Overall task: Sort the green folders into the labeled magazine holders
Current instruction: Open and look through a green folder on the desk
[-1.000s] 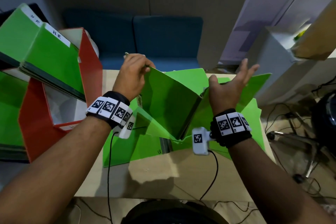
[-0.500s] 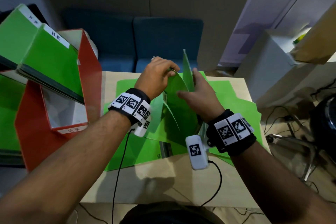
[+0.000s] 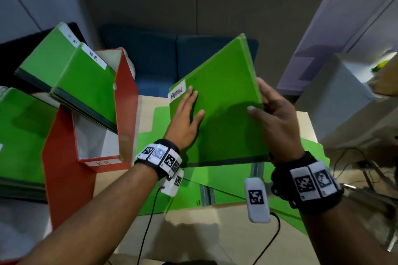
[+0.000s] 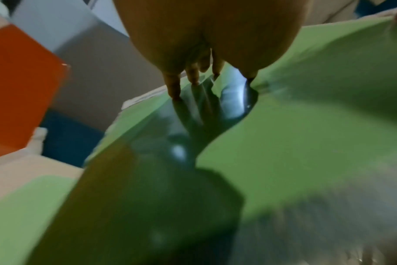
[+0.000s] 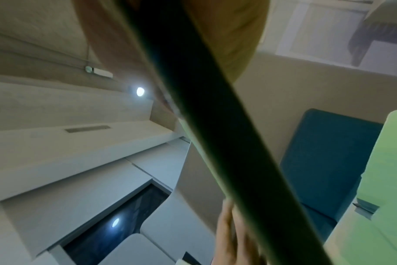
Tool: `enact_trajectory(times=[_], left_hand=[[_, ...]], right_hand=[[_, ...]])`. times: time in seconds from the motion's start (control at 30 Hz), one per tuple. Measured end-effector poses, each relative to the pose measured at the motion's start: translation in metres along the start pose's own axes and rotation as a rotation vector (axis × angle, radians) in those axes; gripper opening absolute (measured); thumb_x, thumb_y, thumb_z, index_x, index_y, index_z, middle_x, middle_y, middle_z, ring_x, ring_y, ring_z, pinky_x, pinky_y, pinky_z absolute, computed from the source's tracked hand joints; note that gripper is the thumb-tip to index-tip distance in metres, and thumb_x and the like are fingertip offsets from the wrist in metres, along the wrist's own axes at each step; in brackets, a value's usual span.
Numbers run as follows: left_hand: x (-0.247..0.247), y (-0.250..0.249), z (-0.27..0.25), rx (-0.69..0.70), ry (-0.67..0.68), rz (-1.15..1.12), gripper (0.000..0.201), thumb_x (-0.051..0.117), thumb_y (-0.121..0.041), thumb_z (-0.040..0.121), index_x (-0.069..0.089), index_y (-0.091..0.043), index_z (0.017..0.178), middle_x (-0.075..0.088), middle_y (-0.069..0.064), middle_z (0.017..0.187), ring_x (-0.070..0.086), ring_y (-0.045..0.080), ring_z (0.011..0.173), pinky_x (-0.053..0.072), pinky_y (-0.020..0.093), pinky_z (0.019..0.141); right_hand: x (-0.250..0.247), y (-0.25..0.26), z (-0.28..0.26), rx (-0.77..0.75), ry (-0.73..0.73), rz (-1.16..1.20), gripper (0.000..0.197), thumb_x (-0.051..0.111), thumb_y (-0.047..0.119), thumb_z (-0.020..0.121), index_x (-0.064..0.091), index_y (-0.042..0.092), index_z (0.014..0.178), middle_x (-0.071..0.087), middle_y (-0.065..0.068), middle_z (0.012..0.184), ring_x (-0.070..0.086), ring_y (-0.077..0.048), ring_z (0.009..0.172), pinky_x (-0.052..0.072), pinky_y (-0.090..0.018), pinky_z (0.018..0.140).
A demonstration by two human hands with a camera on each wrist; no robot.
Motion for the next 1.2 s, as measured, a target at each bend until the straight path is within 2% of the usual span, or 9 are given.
enact_trajectory(times=[0.2, 0.33, 0.5, 0.57, 0.67, 0.77, 0.9, 1.1, 1.2], left_hand=[[-0.024, 0.075, -0.029, -0.351, 0.029, 0.027, 0.063, 0.044, -0.043, 0.099, 0.023, -0.014, 0.151, 0.020, 0.006, 0.160, 0.024, 0.020, 0.145, 0.023, 0.041, 0.118], [-0.051, 0.098, -0.044, -0.511, 0.034, -0.117, 0.096, 0.035, -0.089, 0.070, 0.048, -0.016, 0.131, 0.060, 0.010, 0.119, 0.060, 0.030, 0.110, 0.053, 0.050, 0.089], [-0.114, 0.080, -0.053, -0.448, -0.219, -0.096, 0.037, 0.055, -0.041, 0.094, 0.055, -0.011, 0.117, 0.063, 0.010, 0.106, 0.063, 0.019, 0.089, 0.055, 0.027, 0.068], [-0.138, 0.064, -0.056, -0.398, -0.295, -0.178, 0.033, 0.061, -0.036, 0.091, 0.058, -0.010, 0.111, 0.064, 0.004, 0.101, 0.062, 0.014, 0.078, 0.054, 0.021, 0.057], [-0.168, 0.040, -0.066, -0.314, -0.388, -0.185, 0.040, 0.061, -0.046, 0.086, 0.060, -0.019, 0.115, 0.065, -0.015, 0.106, 0.063, 0.005, 0.098, 0.057, 0.032, 0.080], [-0.196, 0.023, -0.082, -0.277, -0.540, -0.138, 0.047, 0.062, -0.033, 0.092, 0.050, -0.016, 0.134, 0.052, -0.026, 0.118, 0.046, -0.022, 0.110, 0.041, 0.008, 0.094], [-0.250, 0.003, -0.106, -0.183, -0.761, -0.152, 0.043, 0.065, -0.015, 0.091, 0.054, -0.012, 0.133, 0.061, -0.001, 0.129, 0.056, 0.005, 0.120, 0.049, 0.021, 0.095], [-0.346, -0.013, -0.160, -0.083, -0.926, 0.158, 0.048, 0.068, -0.015, 0.089, 0.054, -0.006, 0.134, 0.059, 0.004, 0.132, 0.057, 0.015, 0.123, 0.045, 0.033, 0.105], [-0.385, -0.015, -0.195, -0.090, -1.008, 0.273, 0.048, 0.067, -0.014, 0.089, 0.052, -0.006, 0.135, 0.054, 0.000, 0.134, 0.056, 0.002, 0.120, 0.042, 0.024, 0.105]], right_hand=[[-0.032, -0.011, 0.007, -0.017, -0.184, 0.247, 0.060, 0.052, -0.013, 0.082, 0.044, 0.006, 0.139, 0.064, -0.004, 0.125, 0.060, -0.017, 0.114, 0.051, -0.028, 0.089], [-0.030, -0.044, 0.015, 0.036, -0.212, 0.247, 0.060, 0.046, -0.016, 0.083, 0.048, 0.011, 0.136, 0.059, -0.008, 0.132, 0.056, -0.024, 0.121, 0.049, -0.037, 0.097], [-0.010, -0.093, 0.026, 0.060, -0.199, -0.052, 0.051, 0.057, 0.012, 0.091, 0.046, 0.018, 0.140, 0.060, -0.008, 0.129, 0.056, -0.022, 0.119, 0.045, -0.047, 0.102], [0.002, -0.114, 0.031, 0.114, -0.184, -0.140, 0.055, 0.058, 0.027, 0.086, 0.044, 0.025, 0.140, 0.060, -0.013, 0.124, 0.057, -0.024, 0.114, 0.045, -0.053, 0.100], [0.031, -0.126, 0.037, 0.133, -0.176, -0.152, 0.050, 0.053, 0.016, 0.094, 0.042, 0.018, 0.143, 0.057, -0.012, 0.124, 0.054, -0.023, 0.112, 0.043, -0.049, 0.102], [0.075, -0.125, 0.043, 0.135, -0.128, -0.120, 0.049, 0.043, 0.004, 0.099, 0.032, 0.009, 0.147, 0.040, -0.009, 0.148, 0.038, -0.012, 0.132, 0.033, -0.024, 0.106], [0.148, -0.123, 0.043, 0.111, 0.018, -0.149, 0.052, 0.044, 0.011, 0.101, 0.027, 0.007, 0.149, 0.032, -0.009, 0.153, 0.035, -0.015, 0.137, 0.030, -0.021, 0.106], [0.280, -0.107, 0.023, 0.019, 0.424, -0.193, 0.054, 0.051, 0.024, 0.098, 0.031, 0.019, 0.148, 0.036, -0.007, 0.143, 0.051, -0.018, 0.116, 0.038, -0.038, 0.110], [0.340, -0.096, 0.000, 0.011, 0.626, -0.159, 0.064, 0.060, 0.028, 0.093, 0.030, 0.022, 0.150, 0.027, 0.000, 0.151, 0.046, -0.014, 0.117, 0.041, -0.009, 0.095]])
Point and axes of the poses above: each hand's wrist, its own z-axis towards the middle knuckle, its own x-axis out of the palm, y = z × x, the point moved 5 cm from there along z, towards the middle knuckle
